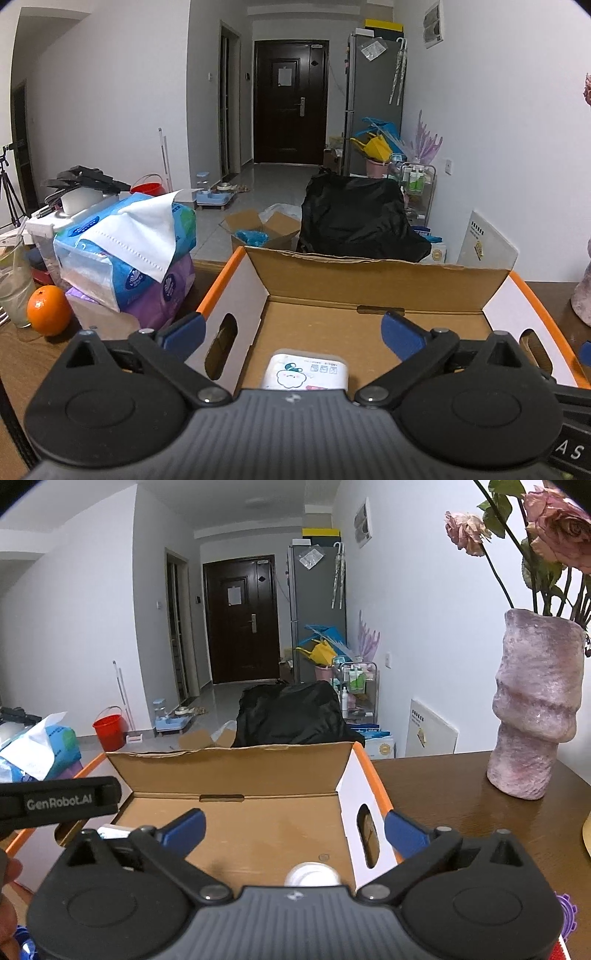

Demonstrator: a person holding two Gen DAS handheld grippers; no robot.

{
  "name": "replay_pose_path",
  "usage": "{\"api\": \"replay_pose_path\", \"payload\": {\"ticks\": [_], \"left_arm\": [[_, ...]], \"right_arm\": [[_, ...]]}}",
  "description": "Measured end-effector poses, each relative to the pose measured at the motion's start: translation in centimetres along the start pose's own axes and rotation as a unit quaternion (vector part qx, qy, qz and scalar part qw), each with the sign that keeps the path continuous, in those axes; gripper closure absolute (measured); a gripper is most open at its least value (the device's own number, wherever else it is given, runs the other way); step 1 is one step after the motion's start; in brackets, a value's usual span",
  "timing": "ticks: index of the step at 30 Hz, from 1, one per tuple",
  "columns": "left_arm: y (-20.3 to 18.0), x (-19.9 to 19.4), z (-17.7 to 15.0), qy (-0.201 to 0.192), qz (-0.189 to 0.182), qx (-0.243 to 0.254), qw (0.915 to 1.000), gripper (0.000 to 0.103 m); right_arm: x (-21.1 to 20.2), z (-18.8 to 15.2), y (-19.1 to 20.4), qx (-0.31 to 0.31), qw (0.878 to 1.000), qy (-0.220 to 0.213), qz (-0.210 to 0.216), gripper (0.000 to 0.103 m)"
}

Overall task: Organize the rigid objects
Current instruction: 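Open the left tool to drop the cotton-bud box while the right tool drops the cap into the box, then move the right tool back to the table and grasp the round white tin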

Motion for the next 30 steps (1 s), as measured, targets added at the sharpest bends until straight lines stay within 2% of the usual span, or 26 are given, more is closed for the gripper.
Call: {"api": "replay_pose_path", "payload": {"ticks": [15,30], "left_arm": [[0.3,-1.5,-0.1,-0.01,0.006,0.0,0.9999,0.0],[2.6,-7.8,-0.8,-0.031,0.009,-0.005,0.9995,0.0]], "right_arm": [[-1.7,0.1,0.3,-0.019,1.0,-0.009,0.003,0.0],[-8.2,-0.1,0.2,-0.037,0.997,-0.043,0.043,0.0]]}}
Point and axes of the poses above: each gripper's, at about its wrist camera, not at the fingertips, and x roughly the way its jaws point, y to its left, z to its top, the point moved 4 cm from there along x, roughly the way its jaws point, and after that the axes turned 5 degrees about -z, right-handed, at the moved point
